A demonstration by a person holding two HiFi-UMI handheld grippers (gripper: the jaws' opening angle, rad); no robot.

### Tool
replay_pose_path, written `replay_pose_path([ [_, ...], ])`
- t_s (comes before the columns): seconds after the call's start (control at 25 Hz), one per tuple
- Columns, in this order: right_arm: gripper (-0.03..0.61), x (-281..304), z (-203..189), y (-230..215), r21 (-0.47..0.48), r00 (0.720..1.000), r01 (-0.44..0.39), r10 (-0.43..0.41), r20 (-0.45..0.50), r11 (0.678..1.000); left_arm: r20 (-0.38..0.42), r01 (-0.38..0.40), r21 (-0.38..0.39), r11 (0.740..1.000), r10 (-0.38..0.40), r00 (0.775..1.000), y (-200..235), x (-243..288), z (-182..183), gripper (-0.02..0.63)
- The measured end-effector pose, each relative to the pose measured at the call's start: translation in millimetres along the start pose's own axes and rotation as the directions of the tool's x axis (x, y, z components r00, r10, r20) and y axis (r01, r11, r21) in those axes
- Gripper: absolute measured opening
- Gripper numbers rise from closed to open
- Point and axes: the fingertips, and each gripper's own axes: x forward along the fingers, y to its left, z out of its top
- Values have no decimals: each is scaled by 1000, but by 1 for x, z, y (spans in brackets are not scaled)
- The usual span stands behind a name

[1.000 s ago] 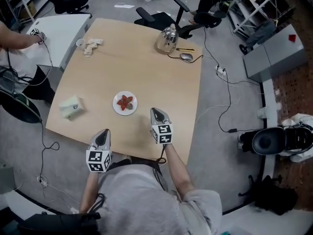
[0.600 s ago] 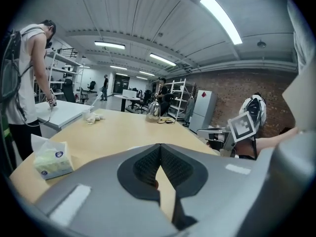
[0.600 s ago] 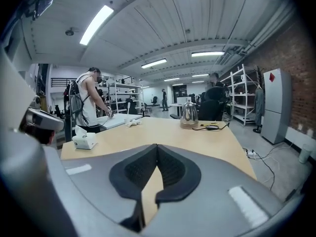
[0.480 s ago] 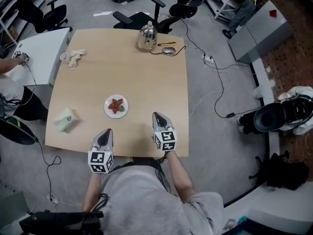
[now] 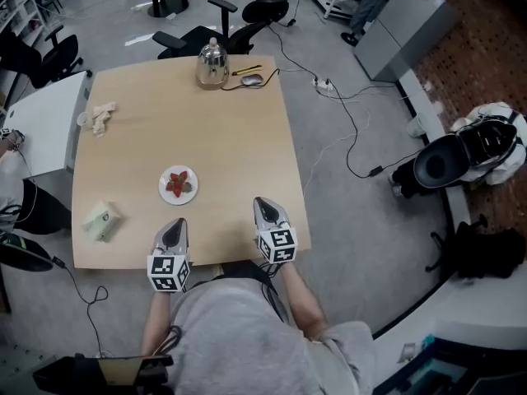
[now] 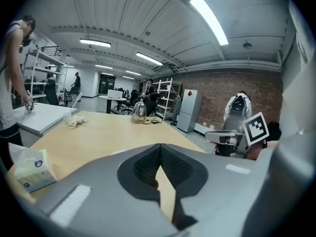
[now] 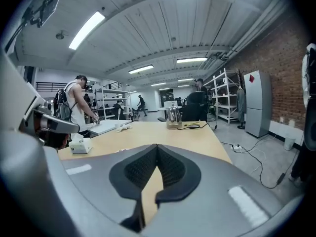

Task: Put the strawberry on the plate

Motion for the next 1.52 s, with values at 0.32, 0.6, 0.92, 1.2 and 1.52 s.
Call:
replay_pose_path([
  [0.32,6,-39,-8,3,19,998,55,-55,25,998,-4,53,25,998,-53,999,-15,8,-2,18],
  [0.6,6,-61,-16,3,45,995,87,-89,37,995,-3,82,50,995,-82,997,-26,11,1,18],
  [0.92,6,-62,-15,6,29,996,79,-79,31,997,-10,73,48,996,-73,997,-24,6,-1,18],
  [1.2,6,-63,-12,10,27,997,68,-69,31,997,-11,63,39,997,-63,998,-23,0,-2,18],
  [1.52,6,-60,-14,12,19,998,61,-62,26,998,-10,57,36,998,-57,998,-19,-1,-5,18],
])
